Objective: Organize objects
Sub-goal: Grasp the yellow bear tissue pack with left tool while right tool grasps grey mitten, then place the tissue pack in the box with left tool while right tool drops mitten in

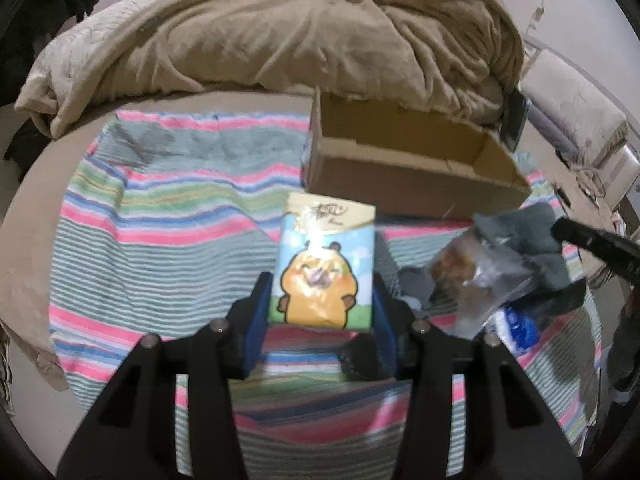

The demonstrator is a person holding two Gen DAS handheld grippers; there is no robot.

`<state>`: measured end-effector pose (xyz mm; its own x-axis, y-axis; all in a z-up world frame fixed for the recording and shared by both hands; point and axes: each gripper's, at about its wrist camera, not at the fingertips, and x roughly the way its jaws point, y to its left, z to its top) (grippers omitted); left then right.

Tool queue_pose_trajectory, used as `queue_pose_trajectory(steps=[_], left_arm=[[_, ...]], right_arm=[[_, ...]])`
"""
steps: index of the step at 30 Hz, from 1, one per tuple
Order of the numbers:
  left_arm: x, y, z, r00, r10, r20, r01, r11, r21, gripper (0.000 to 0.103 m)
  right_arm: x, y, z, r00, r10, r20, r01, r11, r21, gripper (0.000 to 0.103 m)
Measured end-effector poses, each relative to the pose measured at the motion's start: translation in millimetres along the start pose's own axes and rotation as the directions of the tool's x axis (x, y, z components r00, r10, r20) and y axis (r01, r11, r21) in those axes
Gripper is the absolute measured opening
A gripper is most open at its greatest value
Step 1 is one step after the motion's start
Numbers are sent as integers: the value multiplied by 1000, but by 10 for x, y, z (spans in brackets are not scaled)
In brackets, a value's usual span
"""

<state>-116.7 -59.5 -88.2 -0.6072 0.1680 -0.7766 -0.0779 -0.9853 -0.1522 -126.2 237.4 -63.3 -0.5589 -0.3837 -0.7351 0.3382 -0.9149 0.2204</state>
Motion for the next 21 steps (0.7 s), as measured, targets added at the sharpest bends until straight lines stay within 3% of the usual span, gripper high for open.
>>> queue_pose_trajectory(steps=[9,12,14,15,16,20,21], left_arm=[[-207,-101,203,998,-27,58,26,999,21,48],[-190,-142,218,998,-34,59,32,999,25,48],[-190,-159,226,998,-40,58,38,999,24,48],[-190,-162,225,997,-40,58,39,999,24,48],[-192,-166,224,997,-40,58,39,999,23,48],[-189,-160,226,998,-39,54,38,999,23,48],[-184,-162,224,998,-39,52,38,999,23,48]], right_arm=[[-155,-72,50,999,-6,32,6,1000,10,4],[-48,-101,36,1000,-18,-18,18,1000,11,6],[102,-175,-4,998,-28,-64,31,998,56,26],[160,-214,-20,996,-25,-81,32,996,79,51],[224,-253,-42,995,-18,-95,27,994,102,63],[371,-269,-91,993,8,-117,6,993,114,63],[374,-250,-90,994,7,-112,5,995,104,57]])
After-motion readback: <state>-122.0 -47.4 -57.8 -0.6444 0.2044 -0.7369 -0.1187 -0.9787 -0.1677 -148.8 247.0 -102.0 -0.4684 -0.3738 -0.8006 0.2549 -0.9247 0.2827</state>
